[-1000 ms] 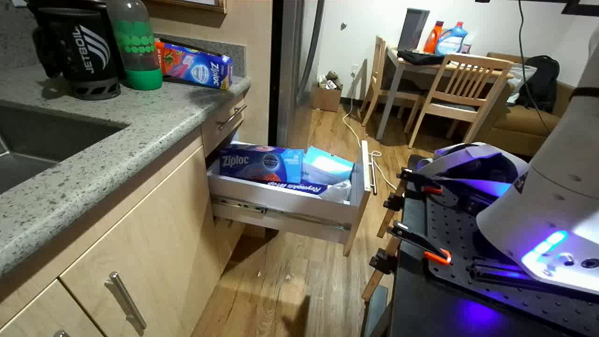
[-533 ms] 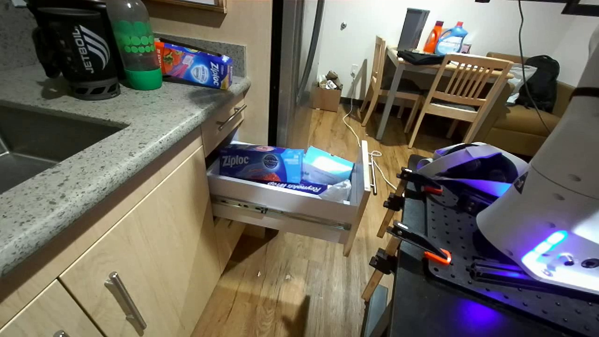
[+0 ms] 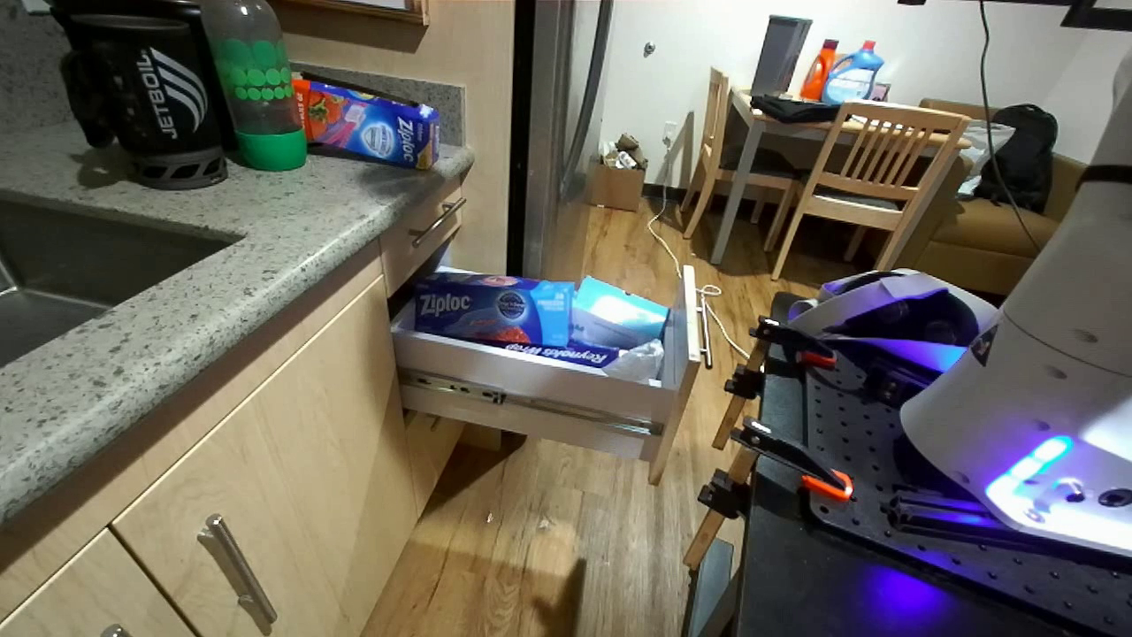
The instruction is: Put the box inside the drawer
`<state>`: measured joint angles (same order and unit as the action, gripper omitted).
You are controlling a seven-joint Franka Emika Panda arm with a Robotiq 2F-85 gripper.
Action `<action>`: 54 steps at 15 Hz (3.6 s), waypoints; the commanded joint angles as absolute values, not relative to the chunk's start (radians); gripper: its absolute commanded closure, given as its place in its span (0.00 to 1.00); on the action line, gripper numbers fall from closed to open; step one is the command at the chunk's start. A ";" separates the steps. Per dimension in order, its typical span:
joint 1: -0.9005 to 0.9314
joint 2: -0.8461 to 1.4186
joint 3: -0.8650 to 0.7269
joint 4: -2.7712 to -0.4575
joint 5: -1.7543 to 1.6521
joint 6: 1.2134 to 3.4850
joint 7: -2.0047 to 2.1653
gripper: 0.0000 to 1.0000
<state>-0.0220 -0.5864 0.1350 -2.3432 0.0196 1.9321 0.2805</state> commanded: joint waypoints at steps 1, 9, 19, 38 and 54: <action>-0.053 -0.518 0.114 -2.324 0.010 1.990 0.330 0.00; -0.131 -0.303 0.122 -2.241 -0.099 2.154 0.529 0.00; -0.164 -0.149 0.051 -2.199 -0.519 2.401 0.681 0.00; -0.069 -0.135 -0.024 -2.241 -0.186 2.371 0.016 0.00; -0.103 0.219 -0.102 -1.936 -0.232 2.329 -0.071 0.00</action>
<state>-0.0873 0.1663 -0.0927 -2.0138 -0.2365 2.3556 0.0255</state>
